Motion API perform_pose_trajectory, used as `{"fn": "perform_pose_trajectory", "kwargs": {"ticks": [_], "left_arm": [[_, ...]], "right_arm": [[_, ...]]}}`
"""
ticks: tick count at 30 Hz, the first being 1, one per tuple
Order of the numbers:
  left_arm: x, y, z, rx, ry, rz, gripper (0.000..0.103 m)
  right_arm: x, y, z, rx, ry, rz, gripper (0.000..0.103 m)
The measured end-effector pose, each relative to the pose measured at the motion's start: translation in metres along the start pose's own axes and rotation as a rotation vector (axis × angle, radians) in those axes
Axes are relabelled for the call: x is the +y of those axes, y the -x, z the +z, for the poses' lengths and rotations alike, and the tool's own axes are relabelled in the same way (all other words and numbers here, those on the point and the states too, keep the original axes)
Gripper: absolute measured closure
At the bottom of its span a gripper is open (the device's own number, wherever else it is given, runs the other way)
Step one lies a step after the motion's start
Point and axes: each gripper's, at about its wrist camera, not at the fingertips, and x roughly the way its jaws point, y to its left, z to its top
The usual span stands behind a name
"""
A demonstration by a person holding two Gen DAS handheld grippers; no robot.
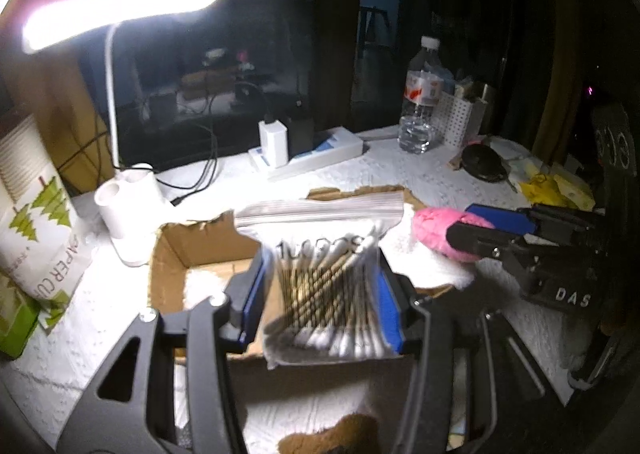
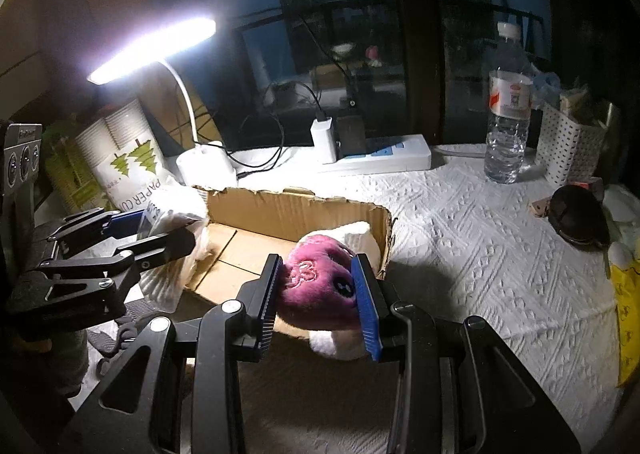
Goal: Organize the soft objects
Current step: 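Carry the pink plush over the box with the right gripper while the left carries the swab bag, then lower the pink plush into the box and open the right gripper while the left releases the swab bag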
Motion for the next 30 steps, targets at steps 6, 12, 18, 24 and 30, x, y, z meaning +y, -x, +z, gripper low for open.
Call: {"fn": "perform_pose_trajectory", "kwargs": {"ticks": [6,12,18,24,30], "left_arm": [[-0.001,-0.025,0.000,0.038,0.012,-0.007,0.054],[-0.001,-0.046,-0.002,0.078,0.027,-0.005,0.054],[-0.003,-0.062,-0.004,0.116,0.042,-0.008,0.054],[-0.007,-0.074,-0.006,0.158,0.053,-0.005,0.053],[-0.011,-0.086,-0.008,0.213,0.053,0.005,0.053]], "right_arm": [[-0.007,-0.017,-0.001,0.024,-0.007,0.012,0.065],[-0.012,-0.034,-0.005,0.050,-0.010,0.017,0.066],[-0.011,-0.042,-0.008,0.069,0.000,0.027,0.065],[-0.014,-0.031,-0.006,0.041,-0.017,0.034,0.050],[-0.026,-0.027,-0.006,0.039,-0.051,-0.010,0.048]]}}
